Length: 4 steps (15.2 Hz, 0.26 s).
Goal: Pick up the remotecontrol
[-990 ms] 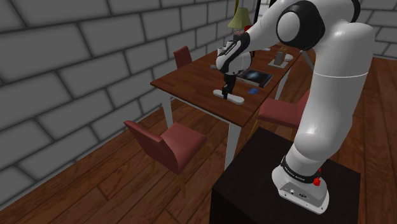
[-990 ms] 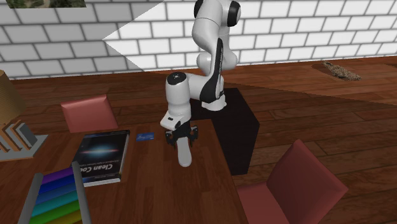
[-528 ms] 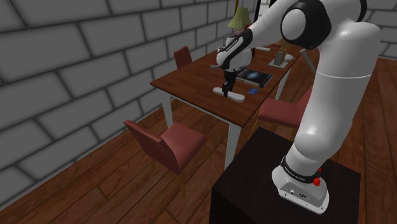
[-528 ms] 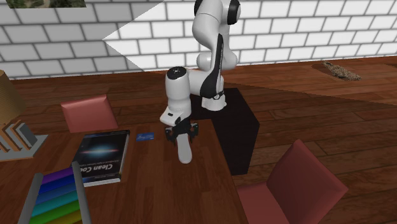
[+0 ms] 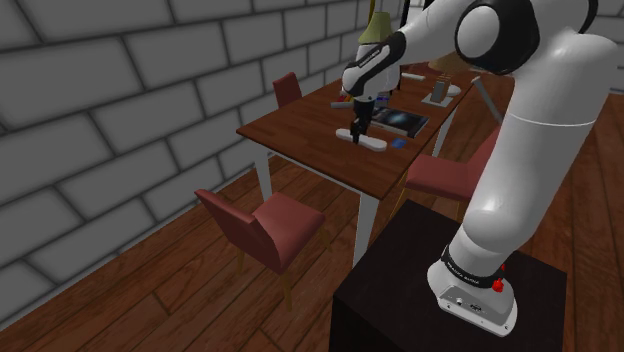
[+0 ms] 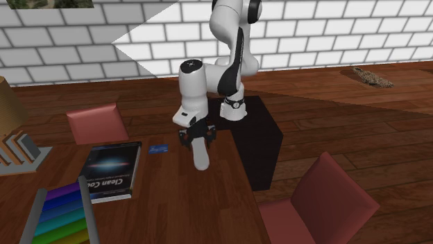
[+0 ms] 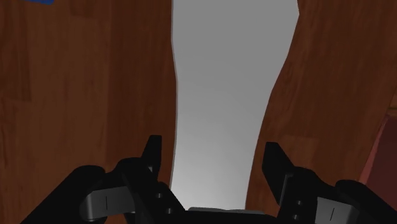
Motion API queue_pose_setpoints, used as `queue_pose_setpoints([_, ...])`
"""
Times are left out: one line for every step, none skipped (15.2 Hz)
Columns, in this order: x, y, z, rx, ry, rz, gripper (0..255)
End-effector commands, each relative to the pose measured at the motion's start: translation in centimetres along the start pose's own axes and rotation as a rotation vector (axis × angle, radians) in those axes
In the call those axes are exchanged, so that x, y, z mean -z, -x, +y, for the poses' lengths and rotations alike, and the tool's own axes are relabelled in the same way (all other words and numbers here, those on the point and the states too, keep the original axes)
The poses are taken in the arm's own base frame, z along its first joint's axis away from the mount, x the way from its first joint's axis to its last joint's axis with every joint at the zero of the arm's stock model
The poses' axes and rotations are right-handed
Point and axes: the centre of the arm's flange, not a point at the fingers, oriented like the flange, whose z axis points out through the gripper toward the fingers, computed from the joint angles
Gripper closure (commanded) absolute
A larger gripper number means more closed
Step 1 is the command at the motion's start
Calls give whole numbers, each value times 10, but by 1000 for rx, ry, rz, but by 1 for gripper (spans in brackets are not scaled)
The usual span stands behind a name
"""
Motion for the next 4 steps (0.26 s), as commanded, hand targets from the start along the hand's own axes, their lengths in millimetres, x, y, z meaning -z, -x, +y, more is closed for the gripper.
queue_pose_setpoints([11,0,0,0,0,0,255])
queue_pose_setpoints([17,0,-1,0,0,0,255])
queue_pose_setpoints([17,0,-1,0,0,0,255])
queue_pose_setpoints([17,0,-1,0,0,0,255])
